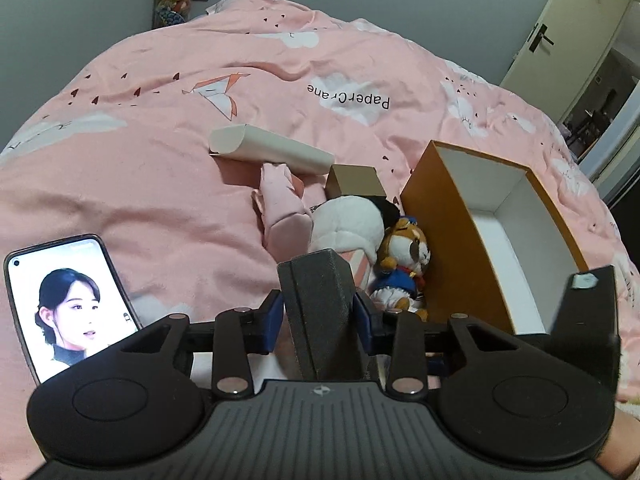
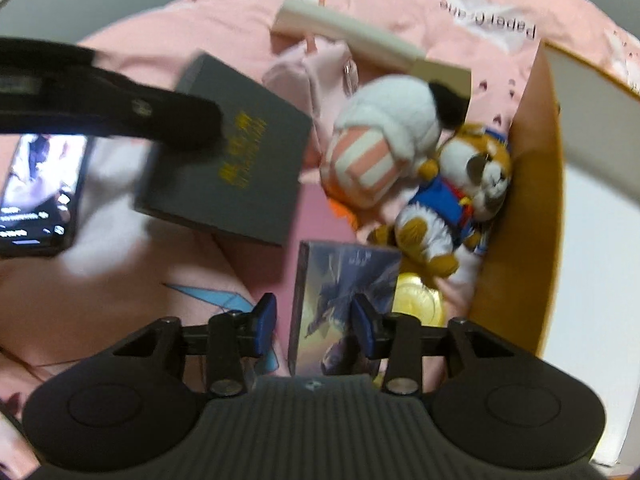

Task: Organize objects
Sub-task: 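Lift the photo card box with the right tool while the left tool lifts the dark gray box, then carry the photo card box into the orange box while the left tool sets the gray box inside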

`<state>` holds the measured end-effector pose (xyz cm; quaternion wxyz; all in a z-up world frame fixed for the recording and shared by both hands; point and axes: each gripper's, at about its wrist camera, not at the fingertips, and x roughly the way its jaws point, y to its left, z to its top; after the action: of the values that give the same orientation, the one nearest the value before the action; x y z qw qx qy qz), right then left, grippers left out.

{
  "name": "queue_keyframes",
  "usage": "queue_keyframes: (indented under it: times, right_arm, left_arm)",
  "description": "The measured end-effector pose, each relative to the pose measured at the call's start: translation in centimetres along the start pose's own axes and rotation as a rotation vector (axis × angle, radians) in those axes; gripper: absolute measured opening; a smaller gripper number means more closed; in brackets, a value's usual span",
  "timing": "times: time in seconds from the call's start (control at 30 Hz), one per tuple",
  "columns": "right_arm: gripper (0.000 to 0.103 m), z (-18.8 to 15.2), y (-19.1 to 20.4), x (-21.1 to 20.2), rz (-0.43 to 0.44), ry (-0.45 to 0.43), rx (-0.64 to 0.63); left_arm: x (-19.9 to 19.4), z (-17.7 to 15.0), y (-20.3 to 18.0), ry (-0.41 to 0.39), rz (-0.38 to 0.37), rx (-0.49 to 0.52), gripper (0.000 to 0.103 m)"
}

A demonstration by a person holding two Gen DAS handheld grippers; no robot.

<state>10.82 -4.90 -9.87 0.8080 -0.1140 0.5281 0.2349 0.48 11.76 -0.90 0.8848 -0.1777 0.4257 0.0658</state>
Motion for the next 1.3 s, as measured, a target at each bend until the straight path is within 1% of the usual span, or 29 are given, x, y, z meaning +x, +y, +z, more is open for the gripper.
queue_keyframes:
  times: [0.03,0.07,0.13,0.2,0.23,0.27,0.3,0.37,0.4,0.47,0.57,0.6,0.63,0.7,0.73,0.83,0.93,1.0,1.1,1.2,1.3]
  right_arm:
    - [0.063,0.0,0.3,0.4,-0.014,0.006,-0.012]
    - [0.067,0.1,0.5,0.8,-0.031,0.011,-0.024]
    - [0.070,0.1,0.7,1.7,-0.056,0.014,-0.038]
    - [0.071,0.2,0.4,2.1,-0.047,0.013,-0.023]
    - [0.070,0.2,0.3,2.1,-0.044,0.011,-0.016]
    - [0.061,0.2,0.2,2.0,-0.051,0.008,-0.013]
    - [0.055,0.2,0.2,1.7,-0.076,0.003,-0.011]
    - [0.044,0.1,0.0,1.0,-0.069,-0.012,-0.005]
    - [0.042,0.1,0.1,0.6,-0.076,-0.021,-0.011]
    - [0.032,0.1,0.3,-0.3,-0.103,-0.044,-0.023]
    - [0.025,0.1,0.5,-1.7,-0.159,-0.080,-0.039]
    - [0.024,0.1,0.3,-2.2,-0.160,-0.094,-0.029]
    - [0.024,0.1,-0.2,-2.8,-0.144,-0.110,-0.008]
    - [0.024,0.3,-1.3,-4.1,-0.102,-0.132,0.038]
    - [0.024,0.3,-1.2,-4.9,-0.078,-0.151,0.059]
    - [0.024,0.4,-2.0,-7.3,-0.010,-0.214,0.118]
    - [0.024,0.1,-3.0,-10.6,0.024,-0.290,0.170]
    - [0.024,0.2,-3.6,-12.2,0.022,-0.355,0.200]
    - [0.024,-0.5,-4.8,-15.3,-0.024,-0.453,0.242]
    - [0.024,-1.1,-6.3,-16.9,-0.061,-0.502,0.288]
    - [0.024,-2.1,-7.9,-18.1,-0.093,-0.535,0.339]
  left_arm:
    - [0.1,-0.1,0.0,-0.002,0.001,0.004,0.043]
    - [0.1,-0.2,0.2,-0.003,0.000,0.003,0.043]
    - [0.3,-0.2,0.4,0.005,0.003,-0.003,0.043]
    - [0.5,-0.3,0.7,0.005,0.008,-0.004,0.043]
    - [0.5,-0.3,0.8,0.005,0.005,-0.007,0.043]
    - [0.5,-0.3,0.8,0.002,0.004,-0.006,0.043]
    - [0.4,-0.3,0.9,-0.002,-0.003,-0.005,0.043]
    - [0.4,-0.3,0.8,-0.005,-0.006,0.002,0.043]
    - [0.4,-0.4,0.8,-0.007,-0.005,0.008,0.043]
    - [0.4,-0.4,0.8,-0.007,-0.005,0.013,0.043]
    - [0.4,-0.3,0.8,-0.004,-0.006,0.009,0.043]
    - [0.4,-0.3,0.9,-0.003,-0.009,0.007,0.043]
    - [0.3,-0.3,0.9,-0.003,-0.011,0.006,0.043]
    - [0.3,-0.3,1.0,-0.005,-0.019,-0.002,0.043]
    - [0.2,-0.2,1.0,-0.004,-0.024,-0.008,0.043]
    - [-0.2,0.0,0.7,0.005,-0.054,-0.022,0.041]
    - [-0.9,0.5,-0.6,-0.001,-0.074,-0.004,0.039]
    - [-1.6,1.1,-2.1,-0.024,-0.087,0.022,0.038]
    - [-2.6,2.1,-4.8,-0.075,-0.127,0.064,0.038]
    - [-3.2,3.3,-7.7,-0.118,-0.185,0.094,0.038]
    - [-2.7,4.3,-10.5,-0.136,-0.241,0.104,0.038]
